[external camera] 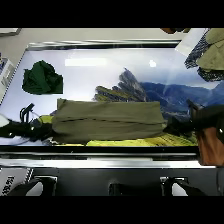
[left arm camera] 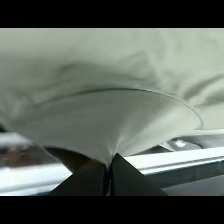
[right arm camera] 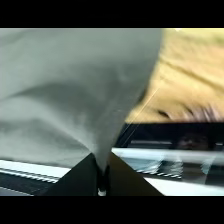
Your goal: Fold the clothes and pants, and hang the long-sleeved shirts on hangers.
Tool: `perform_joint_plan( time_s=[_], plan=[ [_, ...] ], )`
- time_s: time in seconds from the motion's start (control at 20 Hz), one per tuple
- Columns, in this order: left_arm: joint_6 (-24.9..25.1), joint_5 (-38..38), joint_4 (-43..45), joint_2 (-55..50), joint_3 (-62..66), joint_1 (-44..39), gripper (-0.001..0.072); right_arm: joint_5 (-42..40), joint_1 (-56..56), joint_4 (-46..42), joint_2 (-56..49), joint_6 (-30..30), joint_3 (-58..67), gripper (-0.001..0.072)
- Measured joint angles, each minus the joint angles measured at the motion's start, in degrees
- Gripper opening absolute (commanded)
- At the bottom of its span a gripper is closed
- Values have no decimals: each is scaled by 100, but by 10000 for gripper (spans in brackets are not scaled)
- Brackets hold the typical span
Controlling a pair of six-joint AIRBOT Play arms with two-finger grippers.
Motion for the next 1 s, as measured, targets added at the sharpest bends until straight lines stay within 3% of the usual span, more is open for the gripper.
perform_joint_plan(
  time_s=[0.4,0.85,0.95,1.0],
  plan=[
    [223,188,101,-2643,2542,-348,12,522,901,-1102,-1735,841,1825,28],
    [214,-76,120,-4557,4647,-455,13,1532,968,-1086,-2315,1202,2225,32],
    [212,-76,129,-4813,4835,-490,24,1720,968,-968,-2448,1202,2236,67],
    [212,-74,129,-4922,4900,-509,102,1786,968,-938,-2518,1213,2238,143]
  ],
)
